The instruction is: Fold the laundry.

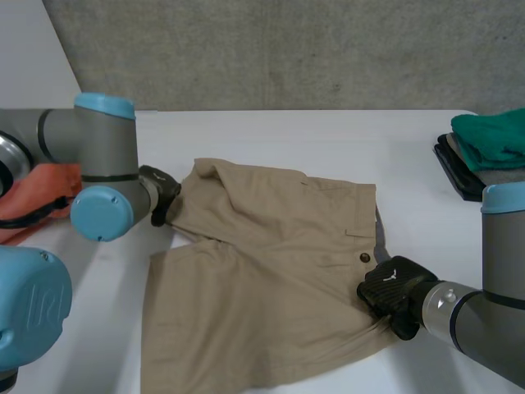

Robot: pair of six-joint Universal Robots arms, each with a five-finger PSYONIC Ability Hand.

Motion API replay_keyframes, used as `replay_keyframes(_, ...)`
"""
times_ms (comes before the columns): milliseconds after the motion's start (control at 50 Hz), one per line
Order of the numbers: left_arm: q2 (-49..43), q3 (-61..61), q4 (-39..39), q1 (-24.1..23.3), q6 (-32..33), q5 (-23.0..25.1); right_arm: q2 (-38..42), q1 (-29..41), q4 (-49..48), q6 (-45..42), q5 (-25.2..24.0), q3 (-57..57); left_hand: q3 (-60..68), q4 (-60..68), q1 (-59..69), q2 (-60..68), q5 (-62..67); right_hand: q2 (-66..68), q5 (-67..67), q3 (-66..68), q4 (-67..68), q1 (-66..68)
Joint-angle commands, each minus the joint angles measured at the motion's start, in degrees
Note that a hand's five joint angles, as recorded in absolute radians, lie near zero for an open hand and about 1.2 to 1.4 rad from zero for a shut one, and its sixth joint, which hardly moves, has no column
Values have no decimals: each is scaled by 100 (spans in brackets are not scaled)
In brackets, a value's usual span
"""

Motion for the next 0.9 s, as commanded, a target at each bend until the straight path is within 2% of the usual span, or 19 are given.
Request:
replay_keyframes(20,265,3,43,15,-375,191,-28,21,-15,1,-2,27,-5324,-5361,-5169,-5302,-5298,1273,1119,1168,1148,1615)
replay_keyframes(120,415,-305,474,15,-253,727,-45,13,-41,-8,-2,54,-5102,-5138,-4946,-5080,-5076,1273,1119,1168,1148,1615)
replay_keyframes(220,319,-429,1027,-2,177,1228,-45,21,-41,1,-2,63,-4682,-4719,-4527,-4660,-4656,1273,1119,1168,1148,1615)
replay_keyframes(400,-278,-51,1266,15,916,1484,-45,-40,-50,1,-2,71,-3723,-3760,-3568,-3701,-3697,1273,1119,1168,1148,1615)
replay_keyframes(480,-533,221,1187,33,1084,1528,-45,-84,-50,1,-2,71,-2379,-2416,-2224,-2357,-2354,1273,1119,1168,1148,1615)
replay_keyframes(500,-595,309,1126,50,1127,1546,-45,-93,-59,1,-2,71,-1044,-1081,-888,-1022,-1018,1273,1119,1168,1148,1615)
replay_keyframes(560,-639,388,1002,51,1163,1546,-45,-110,-59,-8,-2,71,1550,1513,1706,1572,1576,1273,1119,1168,1148,1615)
replay_keyframes(600,-622,380,923,59,1198,1493,-54,-110,-59,-8,-2,63,1676,1639,1831,1698,1702,1273,1119,1168,1148,1615)
replay_keyframes(680,-499,240,721,138,1198,1037,-54,-93,-59,-8,-2,54,1676,1639,1831,1698,1702,1273,1119,1168,1148,1615)
replay_keyframes(760,-341,38,686,244,1250,-33,-45,-23,-59,-16,-2,71,1676,1639,1831,1698,1702,1273,1119,1168,1148,1615)
replay_keyframes(840,-218,-164,624,174,1399,-641,-45,56,-50,-8,-2,71,1676,1639,1831,1698,1702,1273,1119,1168,1148,1615)
replay_keyframes(900,-104,-279,624,95,1435,-617,-54,92,-41,1,16,71,1676,1639,1831,1698,1702,1273,1119,1168,1148,1615)
